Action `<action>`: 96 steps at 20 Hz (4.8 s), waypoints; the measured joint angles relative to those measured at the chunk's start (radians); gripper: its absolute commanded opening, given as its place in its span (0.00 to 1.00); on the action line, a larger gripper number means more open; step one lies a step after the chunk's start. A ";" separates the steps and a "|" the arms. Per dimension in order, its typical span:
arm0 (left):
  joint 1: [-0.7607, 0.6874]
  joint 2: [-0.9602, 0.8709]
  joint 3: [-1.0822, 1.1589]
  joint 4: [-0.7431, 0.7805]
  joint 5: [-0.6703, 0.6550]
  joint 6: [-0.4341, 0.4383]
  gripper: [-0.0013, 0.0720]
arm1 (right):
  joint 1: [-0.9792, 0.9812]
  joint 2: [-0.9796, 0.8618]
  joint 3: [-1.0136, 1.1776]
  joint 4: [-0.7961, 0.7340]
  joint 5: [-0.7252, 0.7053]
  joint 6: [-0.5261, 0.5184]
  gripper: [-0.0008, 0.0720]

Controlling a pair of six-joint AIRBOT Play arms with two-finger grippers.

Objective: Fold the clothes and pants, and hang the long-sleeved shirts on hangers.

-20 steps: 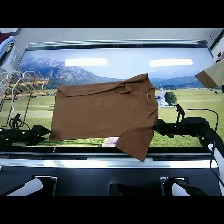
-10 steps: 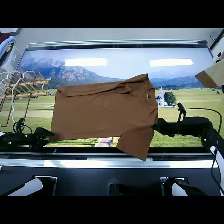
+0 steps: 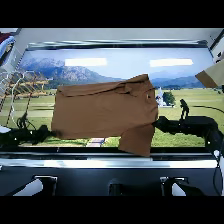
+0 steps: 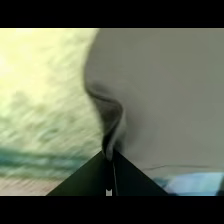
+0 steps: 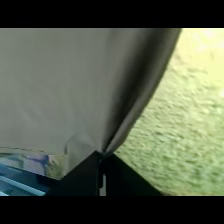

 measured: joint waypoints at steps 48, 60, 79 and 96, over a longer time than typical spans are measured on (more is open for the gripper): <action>-0.391 -0.649 1.093 0.318 0.039 -0.363 0.04 | 0.248 -0.750 1.106 -0.699 -0.027 0.597 0.05; -0.391 -0.688 1.094 0.372 -0.217 -0.375 0.04 | 0.248 -0.752 1.107 -0.819 -0.338 0.606 0.05; -0.341 -0.662 1.131 0.399 -0.377 -0.357 0.85 | 0.159 -0.663 1.090 -0.698 -0.363 0.458 0.68; 0.051 -0.151 0.239 0.124 -0.298 -0.216 0.85 | -0.151 0.017 -0.137 -0.297 -0.333 0.201 0.68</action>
